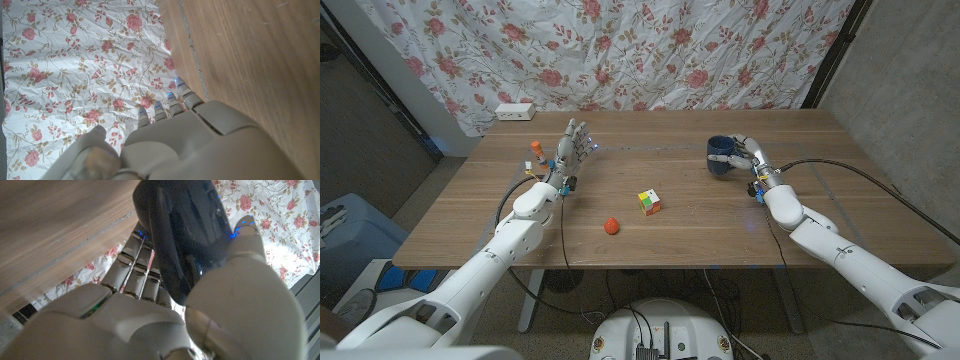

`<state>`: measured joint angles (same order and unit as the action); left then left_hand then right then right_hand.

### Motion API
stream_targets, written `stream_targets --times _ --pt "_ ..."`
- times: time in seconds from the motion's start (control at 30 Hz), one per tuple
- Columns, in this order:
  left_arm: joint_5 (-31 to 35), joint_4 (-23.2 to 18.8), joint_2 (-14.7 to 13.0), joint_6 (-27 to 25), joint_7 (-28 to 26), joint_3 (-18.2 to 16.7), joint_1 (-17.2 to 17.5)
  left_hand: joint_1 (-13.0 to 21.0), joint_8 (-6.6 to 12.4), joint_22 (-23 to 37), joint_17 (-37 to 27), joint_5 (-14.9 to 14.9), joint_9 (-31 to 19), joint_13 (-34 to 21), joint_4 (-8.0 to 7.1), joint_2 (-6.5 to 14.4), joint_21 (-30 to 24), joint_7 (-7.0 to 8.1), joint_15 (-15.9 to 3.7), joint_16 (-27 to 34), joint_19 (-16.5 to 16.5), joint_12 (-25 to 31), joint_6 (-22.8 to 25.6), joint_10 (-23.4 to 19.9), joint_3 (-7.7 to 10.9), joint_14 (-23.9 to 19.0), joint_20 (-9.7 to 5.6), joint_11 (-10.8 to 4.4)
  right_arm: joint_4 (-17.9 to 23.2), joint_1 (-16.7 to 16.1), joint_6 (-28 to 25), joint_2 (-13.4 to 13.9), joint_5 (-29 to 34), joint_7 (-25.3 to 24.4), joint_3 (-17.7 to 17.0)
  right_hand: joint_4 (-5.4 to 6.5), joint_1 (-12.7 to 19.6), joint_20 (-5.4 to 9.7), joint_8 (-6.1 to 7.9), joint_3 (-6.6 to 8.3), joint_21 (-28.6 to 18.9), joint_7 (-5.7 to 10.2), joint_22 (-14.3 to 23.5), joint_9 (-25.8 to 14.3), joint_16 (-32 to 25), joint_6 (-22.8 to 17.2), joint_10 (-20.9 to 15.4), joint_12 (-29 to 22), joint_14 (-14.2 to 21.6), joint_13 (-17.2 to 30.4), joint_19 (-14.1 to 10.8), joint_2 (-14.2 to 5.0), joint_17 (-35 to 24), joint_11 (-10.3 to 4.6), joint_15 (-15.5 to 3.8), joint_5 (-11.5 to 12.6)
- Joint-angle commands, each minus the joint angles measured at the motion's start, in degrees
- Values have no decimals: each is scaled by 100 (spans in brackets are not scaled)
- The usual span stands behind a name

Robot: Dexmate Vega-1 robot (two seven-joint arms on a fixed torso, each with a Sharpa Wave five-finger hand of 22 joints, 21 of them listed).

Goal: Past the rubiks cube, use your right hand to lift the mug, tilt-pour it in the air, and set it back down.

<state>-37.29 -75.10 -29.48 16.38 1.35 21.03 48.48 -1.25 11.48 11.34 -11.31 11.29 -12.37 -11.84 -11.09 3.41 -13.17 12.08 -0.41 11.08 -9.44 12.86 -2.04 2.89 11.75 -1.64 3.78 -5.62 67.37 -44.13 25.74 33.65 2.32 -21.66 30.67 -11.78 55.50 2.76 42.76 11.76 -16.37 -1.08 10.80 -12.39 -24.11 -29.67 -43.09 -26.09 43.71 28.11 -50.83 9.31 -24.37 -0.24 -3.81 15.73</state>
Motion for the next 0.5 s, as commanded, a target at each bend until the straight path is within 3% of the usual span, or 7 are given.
stream_targets --times 0.03,0.5 --pt "-1 -5 -1 -2 1 -1 0 -17 12 18 -30 25 -16 -27 -7 679 -36 45 -24 29 -51 23 -15 20 34 -46 -4 -36 -611 118 431 -222 70 -250 104 245 733 12 369 356 19 1030 19 -12 10 -1017 -765 7 57 40 33 -1283 -11 -806 -850 -23" --pt "0 0 2 1 1 1 -2 -17 17 18 -30 25 -16 -27 -7 679 -36 37 -23 30 -51 22 -4 22 33 -48 -4 -36 -1137 298 759 -403 96 -341 244 238 776 10 387 365 24 1033 22 -12 25 -1044 -749 26 24 59 68 -1297 -29 -793 -849 -26"
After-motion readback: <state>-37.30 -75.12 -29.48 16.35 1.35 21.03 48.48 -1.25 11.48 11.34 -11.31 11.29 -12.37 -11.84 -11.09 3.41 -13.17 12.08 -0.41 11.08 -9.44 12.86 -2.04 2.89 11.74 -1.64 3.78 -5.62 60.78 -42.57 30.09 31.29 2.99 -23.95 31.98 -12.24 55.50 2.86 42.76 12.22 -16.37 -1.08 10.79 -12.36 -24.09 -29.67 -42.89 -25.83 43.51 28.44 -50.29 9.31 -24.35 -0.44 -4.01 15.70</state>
